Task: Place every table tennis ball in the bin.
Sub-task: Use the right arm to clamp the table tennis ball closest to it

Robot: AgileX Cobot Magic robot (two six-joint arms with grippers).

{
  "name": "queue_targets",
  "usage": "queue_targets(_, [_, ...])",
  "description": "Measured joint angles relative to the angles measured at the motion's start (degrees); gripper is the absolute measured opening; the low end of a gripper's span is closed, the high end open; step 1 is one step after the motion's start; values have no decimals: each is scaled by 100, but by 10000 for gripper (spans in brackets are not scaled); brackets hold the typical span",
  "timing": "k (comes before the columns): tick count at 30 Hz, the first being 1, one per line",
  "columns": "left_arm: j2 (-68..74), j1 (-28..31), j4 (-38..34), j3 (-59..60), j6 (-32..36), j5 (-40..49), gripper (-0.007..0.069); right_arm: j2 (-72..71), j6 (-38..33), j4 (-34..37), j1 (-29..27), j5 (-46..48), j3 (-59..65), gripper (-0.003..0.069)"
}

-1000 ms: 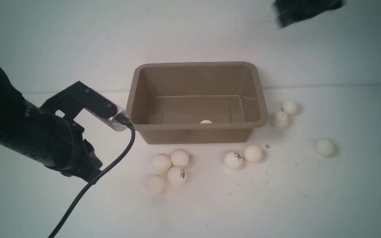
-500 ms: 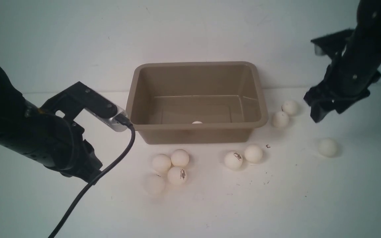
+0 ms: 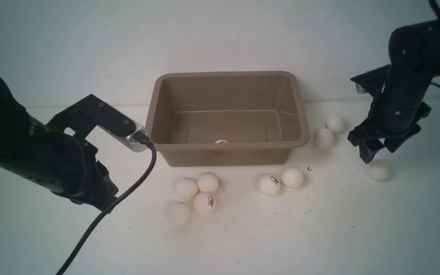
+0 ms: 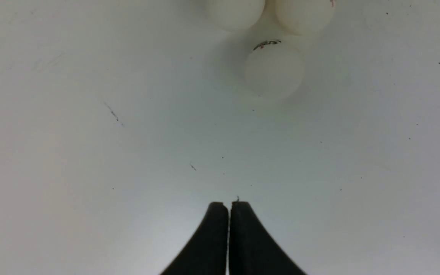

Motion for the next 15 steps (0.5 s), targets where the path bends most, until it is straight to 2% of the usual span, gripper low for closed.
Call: queue_targets(15, [0,0,-5,0,0,22,-8,459,134,-59,-11,-21,0,435])
